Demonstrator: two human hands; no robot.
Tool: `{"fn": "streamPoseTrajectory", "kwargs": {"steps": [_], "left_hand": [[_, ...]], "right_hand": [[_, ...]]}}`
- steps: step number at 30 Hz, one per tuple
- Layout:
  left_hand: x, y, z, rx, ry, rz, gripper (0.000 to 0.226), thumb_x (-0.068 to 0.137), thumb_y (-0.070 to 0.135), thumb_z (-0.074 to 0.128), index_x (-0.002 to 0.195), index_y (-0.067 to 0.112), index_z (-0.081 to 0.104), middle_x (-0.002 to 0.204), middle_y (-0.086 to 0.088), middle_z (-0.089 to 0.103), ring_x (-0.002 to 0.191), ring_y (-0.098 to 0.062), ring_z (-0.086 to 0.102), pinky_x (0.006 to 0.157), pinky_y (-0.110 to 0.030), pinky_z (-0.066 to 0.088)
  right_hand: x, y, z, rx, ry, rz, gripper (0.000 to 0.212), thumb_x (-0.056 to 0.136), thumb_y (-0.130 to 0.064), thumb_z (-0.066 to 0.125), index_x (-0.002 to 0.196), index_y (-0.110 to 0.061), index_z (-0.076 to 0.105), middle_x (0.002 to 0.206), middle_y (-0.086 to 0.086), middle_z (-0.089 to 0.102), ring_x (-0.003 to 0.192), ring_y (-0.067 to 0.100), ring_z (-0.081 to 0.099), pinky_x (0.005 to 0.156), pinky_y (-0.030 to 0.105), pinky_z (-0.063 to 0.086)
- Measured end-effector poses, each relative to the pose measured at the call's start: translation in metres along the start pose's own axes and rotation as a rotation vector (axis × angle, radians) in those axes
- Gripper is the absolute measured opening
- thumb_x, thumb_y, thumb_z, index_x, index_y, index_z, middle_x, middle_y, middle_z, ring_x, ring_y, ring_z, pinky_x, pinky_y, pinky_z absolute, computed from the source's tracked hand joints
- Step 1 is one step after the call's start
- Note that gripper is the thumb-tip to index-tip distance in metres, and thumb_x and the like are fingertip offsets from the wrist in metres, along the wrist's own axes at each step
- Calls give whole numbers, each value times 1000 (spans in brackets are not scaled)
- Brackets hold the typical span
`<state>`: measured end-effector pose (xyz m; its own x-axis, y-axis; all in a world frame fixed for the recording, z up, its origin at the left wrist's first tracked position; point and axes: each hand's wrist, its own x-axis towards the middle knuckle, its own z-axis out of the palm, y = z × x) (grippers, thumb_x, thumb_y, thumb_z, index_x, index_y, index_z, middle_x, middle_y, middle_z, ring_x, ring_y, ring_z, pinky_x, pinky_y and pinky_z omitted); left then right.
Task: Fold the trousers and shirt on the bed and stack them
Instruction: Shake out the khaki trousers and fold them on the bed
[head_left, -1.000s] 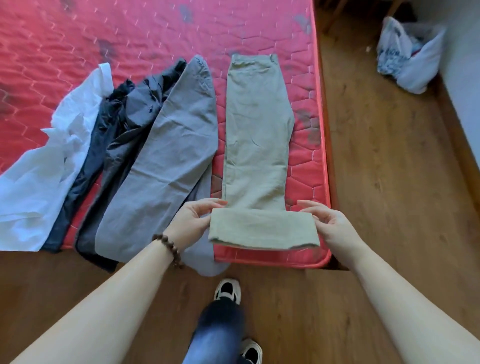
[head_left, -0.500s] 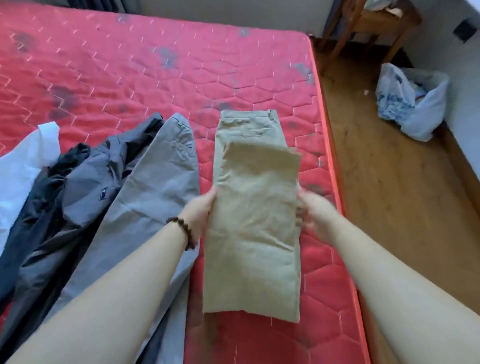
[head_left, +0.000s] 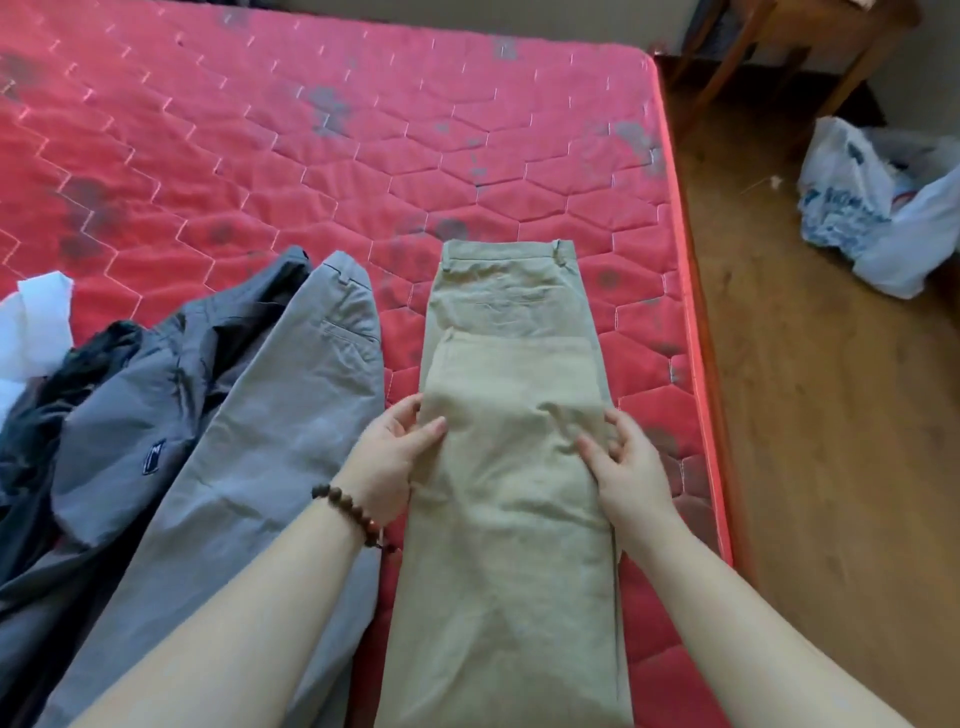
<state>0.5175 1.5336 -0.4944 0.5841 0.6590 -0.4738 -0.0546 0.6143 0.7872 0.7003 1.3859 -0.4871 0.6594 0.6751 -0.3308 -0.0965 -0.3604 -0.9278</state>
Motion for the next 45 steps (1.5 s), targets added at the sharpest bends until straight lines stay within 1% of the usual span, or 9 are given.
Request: {"fn": "streamPoseTrajectory", "kwargs": {"steps": [4,9,14,18,21,24,28,35,45], "left_hand": [[35,40,8,35,90,86,24,90,13,57,113,7,60,99,-10,70,74,-16,69,63,-30,59],[29,14,-17,302,178,-554,43,100,45,35,98,8,58,82,-11,64,68,-23,57,65,-32,46],[-9,-13,-41,276,25,-731,26,94,24,57,101,1,63,85,-11,69,70,-23,66,61,-32,56],[-27,-22,-36,287,12,-587,20,88,1,61,108,-1,64,100,-14,73,84,-23,72,67,-31,59],[-42,-31,-32,255,88,-449,15,90,11,62,99,-1,65,74,-7,69,59,-14,62,53,-23,52],[-67,-47,-33,226,173,-510,27,97,29,52,94,4,60,66,-4,43,59,-16,39,60,-28,38],[-94,-57,-40,267,158,-476,24,100,14,46,107,-5,58,81,-14,53,76,-23,50,75,-31,45],[-115,-62,-51,229,119,-523,19,102,9,39,96,2,57,96,-18,56,89,-28,55,70,-31,56],[-117,-54,-54,308,-108,-494,17,88,-3,60,103,0,68,103,-15,72,94,-24,70,74,-27,57]], "right_hand": [[67,-42,-2,-96,-11,-58,25,93,-15,58,116,-25,57,98,1,72,88,15,69,80,30,55],[81,-13,-3,-201,-100,536,48,92,-45,56,111,-1,57,110,25,64,95,36,67,75,43,58],[35,18,-20,-277,-375,665,45,81,-42,72,111,-10,61,100,7,73,83,24,73,69,38,60],[15,28,-21,-388,-353,548,23,81,-18,75,103,-13,69,99,3,73,92,22,69,81,39,57],[-1,33,-21,-378,-164,397,4,86,-18,69,87,-15,70,89,4,70,74,17,64,63,30,49],[-32,45,-27,-260,-90,505,21,96,-26,56,91,-7,64,86,11,64,72,22,61,62,34,51],[-87,58,-44,-208,1,468,13,97,-21,53,94,-10,60,84,13,70,74,23,70,68,39,59],[-134,78,-31,-639,-131,298,15,81,-29,74,86,-16,70,85,-4,64,83,13,55,70,26,35],[-148,75,-45,-205,6,362,6,86,-9,68,80,-8,66,71,7,60,62,16,47,58,29,39]]}}
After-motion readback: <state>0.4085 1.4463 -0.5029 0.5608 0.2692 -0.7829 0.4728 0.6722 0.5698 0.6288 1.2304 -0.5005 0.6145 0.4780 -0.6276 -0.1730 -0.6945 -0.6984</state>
